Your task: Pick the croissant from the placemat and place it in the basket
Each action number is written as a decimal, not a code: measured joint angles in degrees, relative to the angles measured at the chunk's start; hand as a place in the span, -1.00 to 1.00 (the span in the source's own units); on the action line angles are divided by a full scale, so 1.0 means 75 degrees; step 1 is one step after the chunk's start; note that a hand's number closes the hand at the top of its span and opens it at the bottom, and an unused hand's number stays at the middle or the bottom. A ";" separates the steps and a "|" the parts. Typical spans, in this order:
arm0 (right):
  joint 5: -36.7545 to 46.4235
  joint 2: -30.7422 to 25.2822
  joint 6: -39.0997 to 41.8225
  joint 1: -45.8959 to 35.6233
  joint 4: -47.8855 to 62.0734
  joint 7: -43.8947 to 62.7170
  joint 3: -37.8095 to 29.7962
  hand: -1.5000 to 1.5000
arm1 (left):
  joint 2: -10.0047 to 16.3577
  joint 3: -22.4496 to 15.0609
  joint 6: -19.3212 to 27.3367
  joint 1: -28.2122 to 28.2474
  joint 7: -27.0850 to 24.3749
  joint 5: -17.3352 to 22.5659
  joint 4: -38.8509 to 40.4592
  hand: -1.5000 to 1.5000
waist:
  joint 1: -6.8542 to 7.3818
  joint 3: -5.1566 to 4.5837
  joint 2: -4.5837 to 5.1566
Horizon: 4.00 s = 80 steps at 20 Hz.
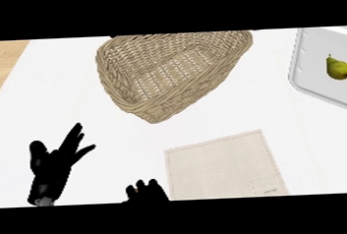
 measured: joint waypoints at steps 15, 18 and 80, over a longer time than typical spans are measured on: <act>-0.0904 0.0048 -0.2825 -0.1892 -0.2729 0.1048 -0.2557 1.00 | 0.0072 0.0186 -0.0011 0.0124 -0.0022 -0.0021 0.0025 0.00 | -0.0210 -0.0012 -0.0029; -0.1143 0.0039 -0.2695 -0.2707 -0.2550 0.1245 -0.3462 1.00 | 0.0002 0.0187 0.0041 0.0183 -0.0114 -0.0062 0.0009 0.00 | -0.0214 -0.0010 -0.0030; -0.3364 -0.1346 -0.3069 -0.4942 0.6282 -0.4771 -0.8699 -1.00 | -0.0284 0.0637 -0.0256 0.0195 -0.0116 -0.0427 0.0049 0.00 | -0.0265 0.0026 0.0027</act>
